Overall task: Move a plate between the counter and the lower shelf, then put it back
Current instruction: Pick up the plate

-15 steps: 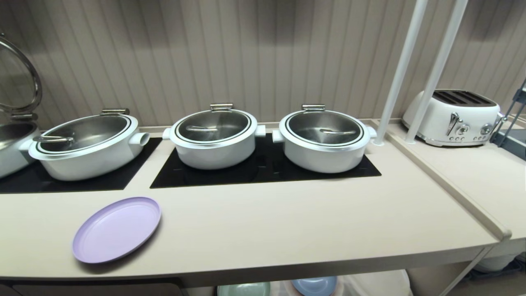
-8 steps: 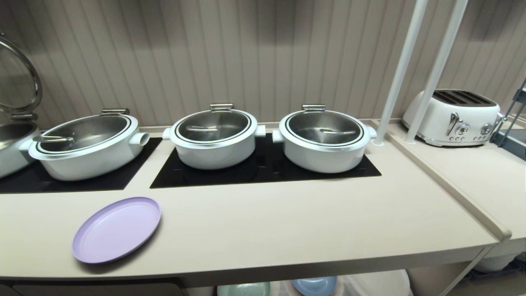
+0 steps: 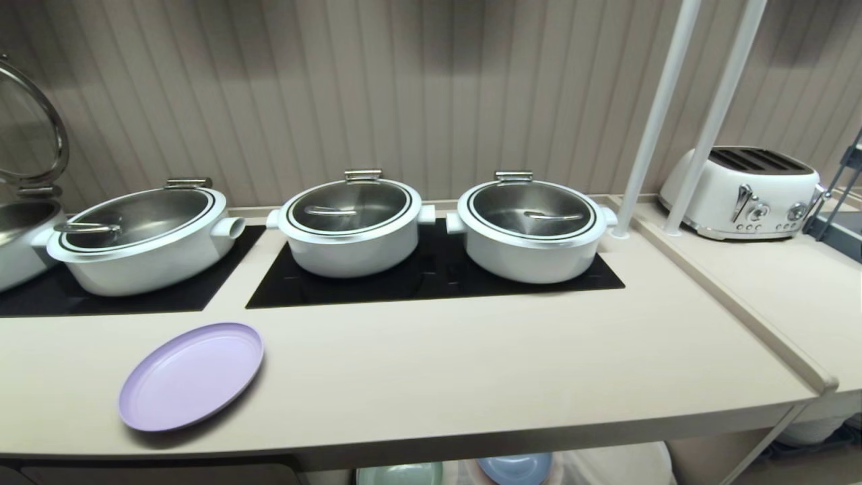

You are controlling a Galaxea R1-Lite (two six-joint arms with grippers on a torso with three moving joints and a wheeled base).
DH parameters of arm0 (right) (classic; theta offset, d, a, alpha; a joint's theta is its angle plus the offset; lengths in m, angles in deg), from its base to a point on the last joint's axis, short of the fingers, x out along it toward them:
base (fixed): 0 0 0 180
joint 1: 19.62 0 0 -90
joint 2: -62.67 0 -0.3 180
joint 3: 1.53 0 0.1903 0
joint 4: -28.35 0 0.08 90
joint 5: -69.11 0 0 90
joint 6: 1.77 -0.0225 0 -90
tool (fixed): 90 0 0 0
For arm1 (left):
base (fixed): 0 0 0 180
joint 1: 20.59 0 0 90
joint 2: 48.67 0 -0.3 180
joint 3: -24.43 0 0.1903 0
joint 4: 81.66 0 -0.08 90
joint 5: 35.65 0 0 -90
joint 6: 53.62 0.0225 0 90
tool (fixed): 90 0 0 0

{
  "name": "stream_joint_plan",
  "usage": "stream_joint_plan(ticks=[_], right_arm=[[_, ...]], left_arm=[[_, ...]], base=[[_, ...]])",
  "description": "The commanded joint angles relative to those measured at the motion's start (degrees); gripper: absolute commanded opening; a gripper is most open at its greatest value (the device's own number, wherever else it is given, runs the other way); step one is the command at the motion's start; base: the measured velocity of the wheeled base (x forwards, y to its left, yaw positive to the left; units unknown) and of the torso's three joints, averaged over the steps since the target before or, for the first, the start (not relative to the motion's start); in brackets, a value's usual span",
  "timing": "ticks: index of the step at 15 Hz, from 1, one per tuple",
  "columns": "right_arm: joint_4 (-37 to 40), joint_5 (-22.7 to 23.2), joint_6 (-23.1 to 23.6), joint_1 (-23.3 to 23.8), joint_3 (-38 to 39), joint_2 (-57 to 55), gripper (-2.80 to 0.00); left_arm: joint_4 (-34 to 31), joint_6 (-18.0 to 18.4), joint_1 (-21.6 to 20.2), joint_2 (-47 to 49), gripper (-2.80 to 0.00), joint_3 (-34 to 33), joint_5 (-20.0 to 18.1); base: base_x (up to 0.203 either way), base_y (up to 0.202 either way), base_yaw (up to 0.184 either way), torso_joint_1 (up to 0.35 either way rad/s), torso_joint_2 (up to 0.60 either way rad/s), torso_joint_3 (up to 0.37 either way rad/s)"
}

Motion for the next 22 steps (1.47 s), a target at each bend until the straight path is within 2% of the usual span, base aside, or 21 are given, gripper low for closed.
stream_joint_plan(ticks=[1,22], right_arm=[[0.0,0.0,0.0,0.0,0.0,0.0,-2.8],[0.1,0.0,0.1,0.0,0.0,0.0,-2.8]], left_arm=[[0.0,0.0,0.0,0.0,-2.8,0.0,0.0],[-0.1,0.0,0.0,0.0,-2.8,0.0,0.0]], base=[[0.0,0.0,0.0,0.0,0.0,0.0],[0.0,0.0,0.0,0.0,0.0,0.0]])
